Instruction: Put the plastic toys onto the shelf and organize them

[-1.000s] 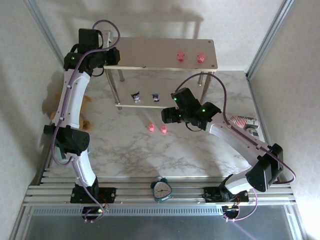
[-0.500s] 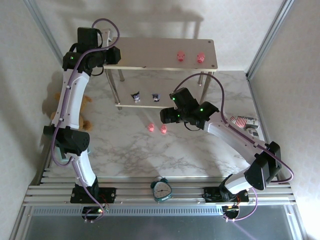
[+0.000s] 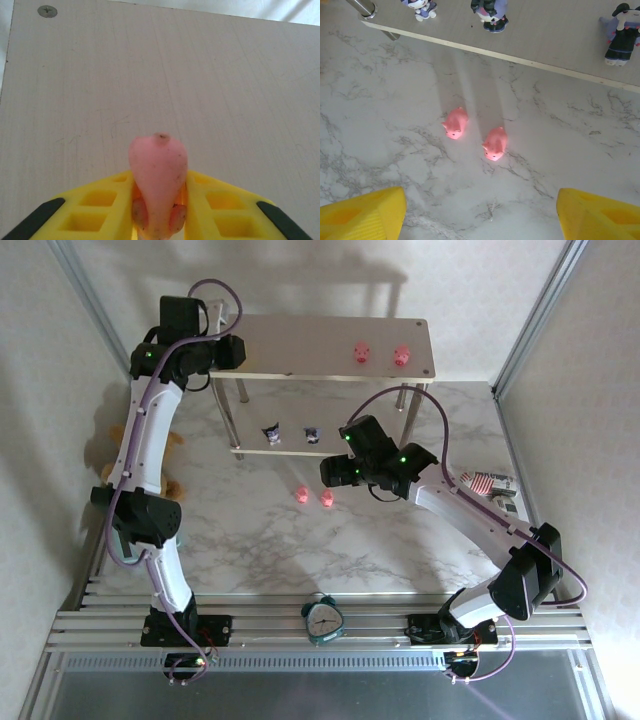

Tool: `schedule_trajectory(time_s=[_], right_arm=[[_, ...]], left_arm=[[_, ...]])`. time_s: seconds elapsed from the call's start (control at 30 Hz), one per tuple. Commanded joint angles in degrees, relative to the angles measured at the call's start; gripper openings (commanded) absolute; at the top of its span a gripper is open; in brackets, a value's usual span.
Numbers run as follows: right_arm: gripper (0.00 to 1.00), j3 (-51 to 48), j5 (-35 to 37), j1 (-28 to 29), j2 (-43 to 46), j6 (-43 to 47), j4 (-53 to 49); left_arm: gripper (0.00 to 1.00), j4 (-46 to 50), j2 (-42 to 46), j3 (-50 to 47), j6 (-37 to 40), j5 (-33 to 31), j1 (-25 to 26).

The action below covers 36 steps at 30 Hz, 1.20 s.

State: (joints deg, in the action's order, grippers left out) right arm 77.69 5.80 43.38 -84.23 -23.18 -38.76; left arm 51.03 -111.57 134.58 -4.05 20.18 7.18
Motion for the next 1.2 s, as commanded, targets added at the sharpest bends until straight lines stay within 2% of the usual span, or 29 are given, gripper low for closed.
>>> schedule_trajectory(time_s=[0.0, 0.13, 0.43, 0.53, 0.8, 0.93, 1.17], right_arm=[[0.8, 0.56, 0.11, -0.31, 0.25, 0.5, -0.1], [0.8, 0.71, 0.02, -0.31, -0.04, 0.46, -0.17], [0.8, 1.11, -0.03, -0.31, -0.18, 0.5, -0.31], [0.8, 1.12, -0.32, -1.8, -0.15, 0.51, -0.37], [0.8, 1.0, -0.29, -1.89, -0.15, 0.48, -0.26], [0.8, 0.95, -0.29, -1.89, 0.02, 0.37, -0.43], [0.8, 0.06, 0.26, -1.89, 0.94, 0.39, -1.72]], left_arm=[[0.34, 1.33, -1.61, 1.29, 0.45, -0.09, -0.59], [0.39, 0.95, -1.45, 1.29, 0.61, -0.75, -0.59], [0.43, 0.26, -1.28, 1.26, 0.54, -1.01, -0.59], [0.51, 0.06, -1.09, 1.27, 0.63, -1.09, -0.59], [0.51, -0.76, -0.08, 1.26, 0.36, -2.38, -0.63], [0.51, -2.94, 1.92, 1.12, -0.12, -4.12, -0.67], [0.54, -9.3, 10.25, -0.47, -0.69, -7.65, -0.95]])
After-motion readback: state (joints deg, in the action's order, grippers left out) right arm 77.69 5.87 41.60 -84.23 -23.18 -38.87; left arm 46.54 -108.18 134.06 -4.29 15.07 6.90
